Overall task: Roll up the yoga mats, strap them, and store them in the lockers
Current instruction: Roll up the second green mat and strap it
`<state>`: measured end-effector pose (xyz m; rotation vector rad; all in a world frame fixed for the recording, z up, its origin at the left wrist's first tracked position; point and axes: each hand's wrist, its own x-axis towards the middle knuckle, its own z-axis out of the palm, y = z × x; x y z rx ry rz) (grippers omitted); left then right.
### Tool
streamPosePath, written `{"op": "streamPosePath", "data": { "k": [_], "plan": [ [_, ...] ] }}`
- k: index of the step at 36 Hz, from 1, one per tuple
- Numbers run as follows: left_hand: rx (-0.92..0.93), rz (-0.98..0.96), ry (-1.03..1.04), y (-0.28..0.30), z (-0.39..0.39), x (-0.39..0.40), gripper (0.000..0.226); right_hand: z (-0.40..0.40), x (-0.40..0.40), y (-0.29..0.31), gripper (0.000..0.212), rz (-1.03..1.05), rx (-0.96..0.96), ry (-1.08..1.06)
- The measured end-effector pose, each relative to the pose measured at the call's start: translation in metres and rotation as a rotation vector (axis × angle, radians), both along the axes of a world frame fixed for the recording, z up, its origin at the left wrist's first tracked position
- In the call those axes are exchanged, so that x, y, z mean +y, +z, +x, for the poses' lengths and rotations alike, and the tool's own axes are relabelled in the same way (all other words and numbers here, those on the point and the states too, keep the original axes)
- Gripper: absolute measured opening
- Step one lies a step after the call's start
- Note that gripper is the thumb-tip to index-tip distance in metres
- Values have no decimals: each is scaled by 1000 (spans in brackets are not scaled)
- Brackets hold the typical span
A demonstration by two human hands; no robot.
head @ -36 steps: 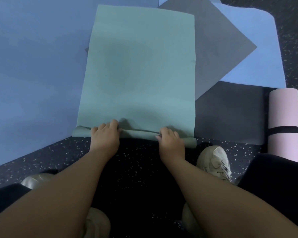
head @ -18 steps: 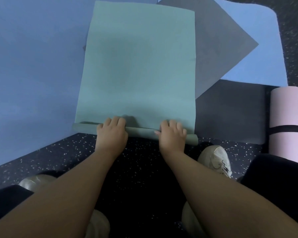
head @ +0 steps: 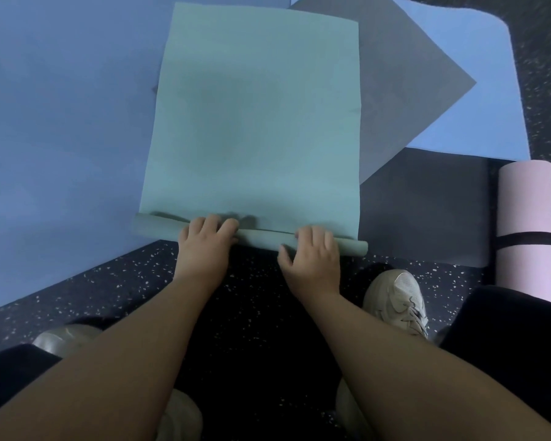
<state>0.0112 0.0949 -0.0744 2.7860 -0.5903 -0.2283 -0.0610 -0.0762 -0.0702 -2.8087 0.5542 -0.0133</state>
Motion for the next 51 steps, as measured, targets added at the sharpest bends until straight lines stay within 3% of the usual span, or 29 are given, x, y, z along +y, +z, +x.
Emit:
{"op": "streamPosePath", "data": {
  "k": [7,10,13,17,21,25,29,32,38,44,51],
  "plan": [
    [29,12,28,-2,16,-8,25,6,-15,-11,13,-11,-54,104],
    [-32,-66,18,-1,17,-7,17,12,-19,-5,28,32,-53,115],
    [-133,-146,-37,-1,13,-7,42,15,-22,-3,28,54,-89,127],
    [-235,-135,-52,0,5,-5,20,18,-23,-4,15,-2,-39,94],
    [-204,-55,-112,-7,3,1,45,20,-21,-6,18,-5,74,90],
    [-133,-8,-148,-6,8,0,53,25,-20,-4,31,-27,120,55],
    [-86,3,-163,-1,19,-2,51,30,-15,-4,31,-60,148,-10],
    [-61,2,-171,0,27,-4,48,35,-7,-5,29,-102,-6,-75],
    [-41,-17,-144,-1,36,-9,37,35,-3,-1,20,-96,-102,-33],
    [-28,-6,-124,2,45,-13,26,33,-9,-5,40,-5,-2,55],
    [-15,-10,-60,3,43,-16,26,38,-21,-8,23,-29,-51,110]
  ]
}}
